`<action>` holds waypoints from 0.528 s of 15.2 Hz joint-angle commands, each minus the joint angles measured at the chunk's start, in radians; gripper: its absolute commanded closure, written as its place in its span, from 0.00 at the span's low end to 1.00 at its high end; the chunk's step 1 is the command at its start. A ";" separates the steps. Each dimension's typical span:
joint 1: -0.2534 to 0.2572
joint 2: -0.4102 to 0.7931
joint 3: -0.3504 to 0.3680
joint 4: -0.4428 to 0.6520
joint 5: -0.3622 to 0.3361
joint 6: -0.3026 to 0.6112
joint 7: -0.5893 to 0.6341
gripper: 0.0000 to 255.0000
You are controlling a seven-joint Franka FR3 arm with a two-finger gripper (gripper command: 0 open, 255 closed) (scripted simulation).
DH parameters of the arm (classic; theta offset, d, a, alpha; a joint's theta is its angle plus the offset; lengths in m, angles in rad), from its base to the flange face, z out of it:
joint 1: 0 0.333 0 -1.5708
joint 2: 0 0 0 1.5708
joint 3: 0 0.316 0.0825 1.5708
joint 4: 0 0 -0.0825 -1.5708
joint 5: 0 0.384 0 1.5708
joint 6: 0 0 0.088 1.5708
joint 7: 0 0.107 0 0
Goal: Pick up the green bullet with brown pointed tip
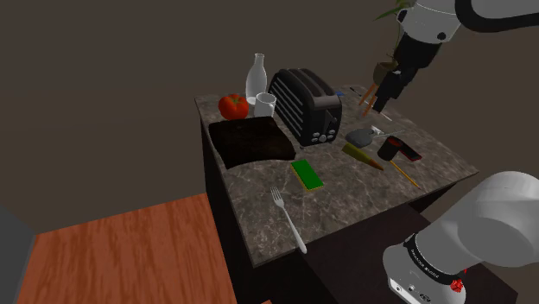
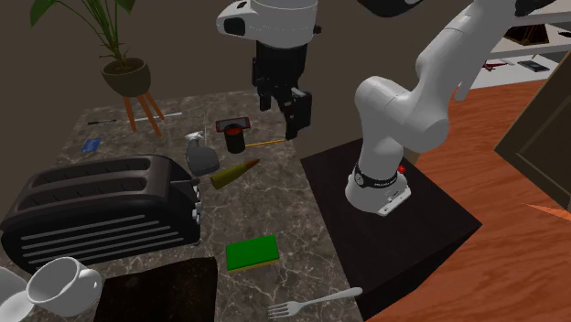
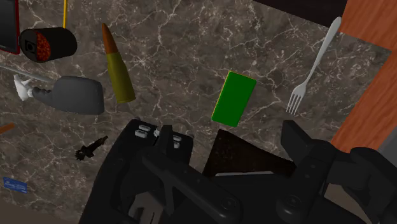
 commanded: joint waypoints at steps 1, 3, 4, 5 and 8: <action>0.000 0.000 0.000 0.000 0.000 0.000 0.000 0.00; -0.013 0.018 -0.027 -0.040 -0.020 0.050 -0.025 0.00; -0.020 0.029 -0.041 -0.058 -0.031 0.075 -0.037 0.00; -0.027 0.041 -0.055 -0.076 -0.041 0.101 -0.049 0.00; -0.050 0.088 -0.096 -0.121 -0.074 0.182 -0.085 0.00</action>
